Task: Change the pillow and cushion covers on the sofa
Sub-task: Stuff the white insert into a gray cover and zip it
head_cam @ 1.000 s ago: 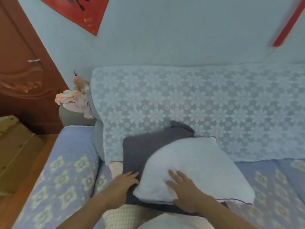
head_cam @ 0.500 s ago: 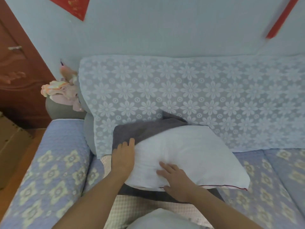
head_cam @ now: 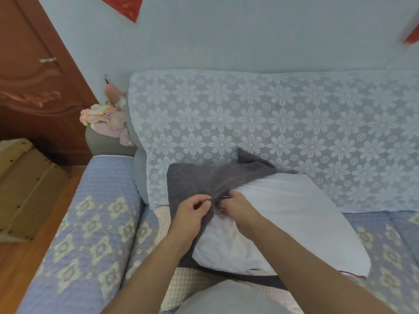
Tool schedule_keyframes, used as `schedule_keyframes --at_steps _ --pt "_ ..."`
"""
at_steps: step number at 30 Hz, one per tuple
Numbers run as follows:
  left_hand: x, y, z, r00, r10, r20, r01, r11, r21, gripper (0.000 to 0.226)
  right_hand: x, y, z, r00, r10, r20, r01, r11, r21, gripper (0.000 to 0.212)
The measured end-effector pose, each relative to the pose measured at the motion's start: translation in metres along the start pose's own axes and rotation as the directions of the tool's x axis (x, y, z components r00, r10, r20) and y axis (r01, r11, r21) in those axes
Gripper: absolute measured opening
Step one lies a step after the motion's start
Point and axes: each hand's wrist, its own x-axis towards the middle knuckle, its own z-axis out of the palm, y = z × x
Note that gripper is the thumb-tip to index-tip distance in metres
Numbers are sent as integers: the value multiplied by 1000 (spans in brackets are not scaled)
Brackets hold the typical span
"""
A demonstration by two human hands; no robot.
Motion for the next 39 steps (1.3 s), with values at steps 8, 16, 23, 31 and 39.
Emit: schedule_keyframes --at_steps 8,16,23,31,39 --pt "-2 -37 -14 989 -131 -75 143 970 196 16 -18 23 -6 983 161 93 -184 783 594 35" --pt "58 -46 -8 893 -451 -16 450 889 89 91 -33 27 1 980 191 -48 -149 881 449 25" --pt "81 -29 -29 923 -76 -378 243 876 417 54 -46 19 -149 889 271 -370 268 348 898 48" --pt "104 -83 -95 938 -208 -278 346 641 685 55 -85 66 -178 764 284 -579 267 678 684 23" --pt "43 -32 9 900 435 15 -273 539 797 20 -7 17 -43 923 -376 -82 246 739 -627 35"
